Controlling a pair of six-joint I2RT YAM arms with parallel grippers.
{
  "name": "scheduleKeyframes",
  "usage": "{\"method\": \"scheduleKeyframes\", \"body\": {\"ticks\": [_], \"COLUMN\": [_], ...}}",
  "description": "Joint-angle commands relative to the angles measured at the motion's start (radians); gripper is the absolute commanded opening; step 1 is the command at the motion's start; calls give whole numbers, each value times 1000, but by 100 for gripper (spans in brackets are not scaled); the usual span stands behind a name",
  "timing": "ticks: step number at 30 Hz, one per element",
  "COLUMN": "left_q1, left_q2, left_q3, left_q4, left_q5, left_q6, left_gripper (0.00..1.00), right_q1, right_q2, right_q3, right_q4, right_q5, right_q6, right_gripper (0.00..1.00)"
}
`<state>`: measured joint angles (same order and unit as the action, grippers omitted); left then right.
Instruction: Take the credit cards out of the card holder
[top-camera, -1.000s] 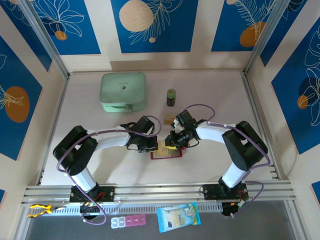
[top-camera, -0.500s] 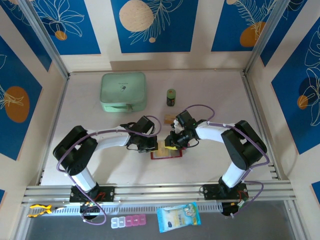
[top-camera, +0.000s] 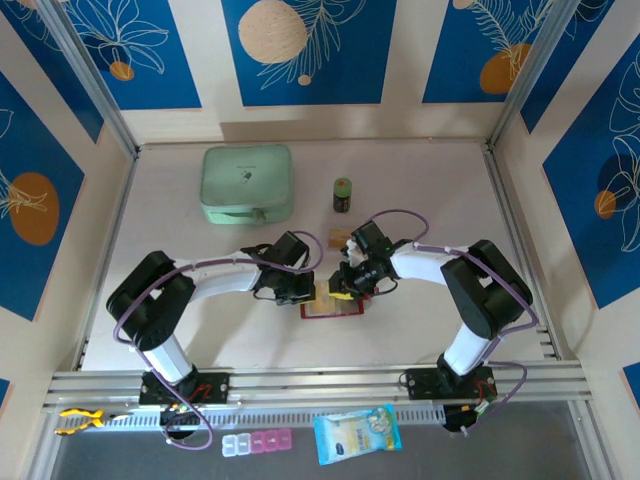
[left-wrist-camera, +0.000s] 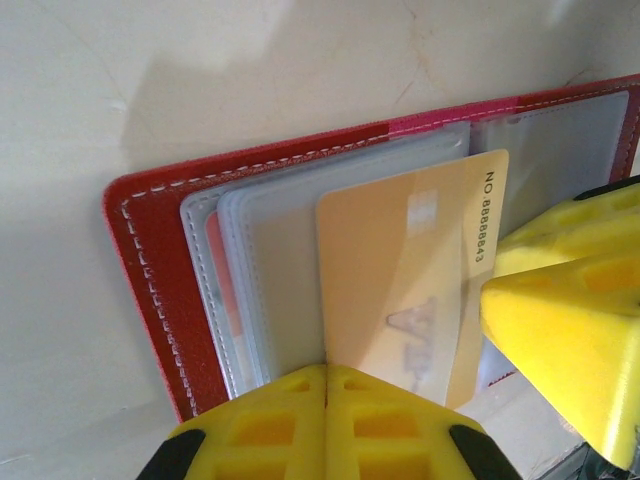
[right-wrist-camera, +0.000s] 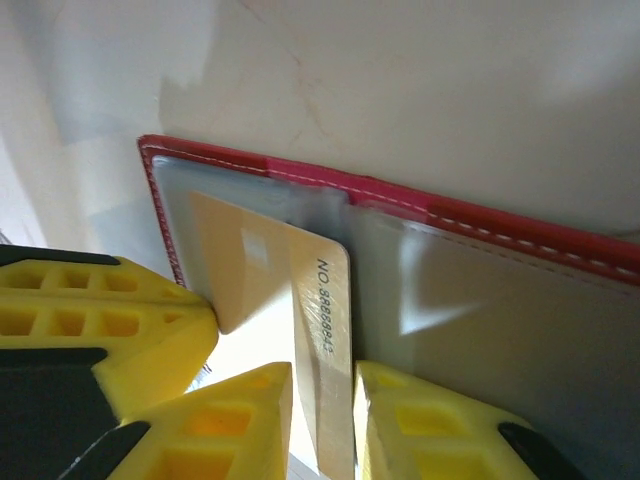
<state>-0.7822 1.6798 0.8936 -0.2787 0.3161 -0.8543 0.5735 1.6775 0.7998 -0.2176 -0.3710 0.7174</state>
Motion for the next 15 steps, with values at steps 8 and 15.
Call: {"method": "scheduleKeyframes", "body": {"ticks": [8, 15], "left_q1": [-5, -5], "left_q2": [26, 25], "left_q3": [15, 17], "left_q4": [-64, -70], "left_q5": [-34, -35], "left_q6": [15, 15], "left_gripper": [2, 2], "right_q1": [-12, -14], "right_q2": [-15, -22], "right_q3": [-33, -40], "right_q4": [50, 52], "right_q5": [-69, -61], "right_q6": [31, 30], "right_gripper": [16, 11]}}
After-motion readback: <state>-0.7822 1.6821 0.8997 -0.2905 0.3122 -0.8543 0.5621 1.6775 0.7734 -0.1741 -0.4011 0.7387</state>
